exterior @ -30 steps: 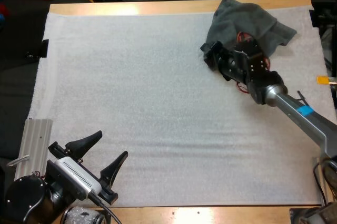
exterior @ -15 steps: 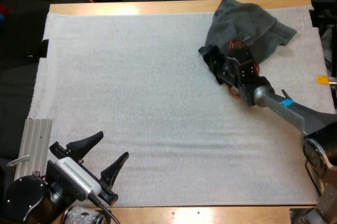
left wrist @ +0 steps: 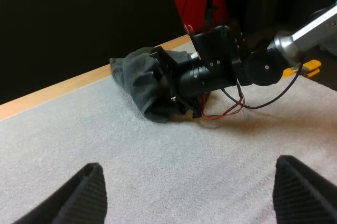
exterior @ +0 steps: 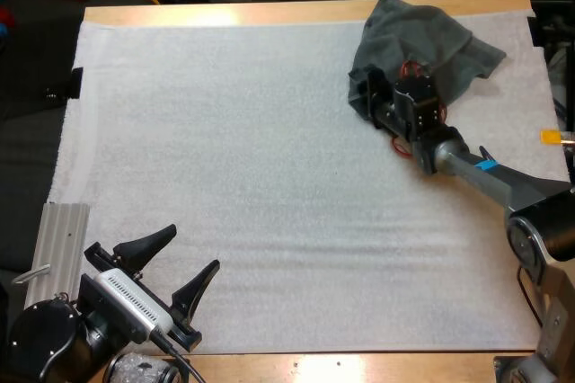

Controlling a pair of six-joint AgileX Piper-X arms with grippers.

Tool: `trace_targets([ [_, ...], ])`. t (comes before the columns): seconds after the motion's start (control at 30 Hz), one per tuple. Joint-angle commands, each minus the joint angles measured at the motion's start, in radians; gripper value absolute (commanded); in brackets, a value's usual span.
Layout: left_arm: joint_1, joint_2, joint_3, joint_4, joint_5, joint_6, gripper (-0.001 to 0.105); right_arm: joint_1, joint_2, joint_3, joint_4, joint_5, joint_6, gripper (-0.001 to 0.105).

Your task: Pick towel from pile, fold and stack

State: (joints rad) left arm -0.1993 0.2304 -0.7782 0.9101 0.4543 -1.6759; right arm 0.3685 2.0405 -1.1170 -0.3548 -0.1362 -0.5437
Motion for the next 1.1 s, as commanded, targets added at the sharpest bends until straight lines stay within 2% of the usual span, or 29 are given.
trace_targets([
  [0.0,-0.003,0.002,-0.005,-0.011,0.007,-0.009,0.063,-0.01,0.001,-0.006,-0.009,0.01,0.014,0.046],
  [0.17,-0.003,0.002,-0.005,-0.011,0.007,-0.009,0.063,-0.019,0.015,-0.011,-0.009,0.013,0.025,0.043],
  [0.23,-0.003,0.002,-0.005,-0.011,0.007,-0.009,0.063,-0.019,0.015,-0.01,-0.009,0.002,0.025,0.036],
  [0.37,-0.003,0.002,-0.005,-0.011,0.007,-0.009,0.063,-0.019,0.015,-0.01,-0.013,-0.026,0.025,0.0],
  [0.53,-0.003,0.002,-0.005,-0.011,0.007,-0.009,0.063,-0.019,0.011,-0.01,-0.056,-0.095,-0.004,0.001],
  [0.73,-0.003,0.002,-0.005,-0.011,0.007,-0.009,0.063,-0.009,-0.068,-0.01,-0.048,-0.161,-0.144,0.001],
  [1.07,-0.003,0.002,-0.005,-0.011,0.007,-0.009,0.063,-0.005,-0.345,-0.01,0.233,-0.152,-0.511,0.001],
])
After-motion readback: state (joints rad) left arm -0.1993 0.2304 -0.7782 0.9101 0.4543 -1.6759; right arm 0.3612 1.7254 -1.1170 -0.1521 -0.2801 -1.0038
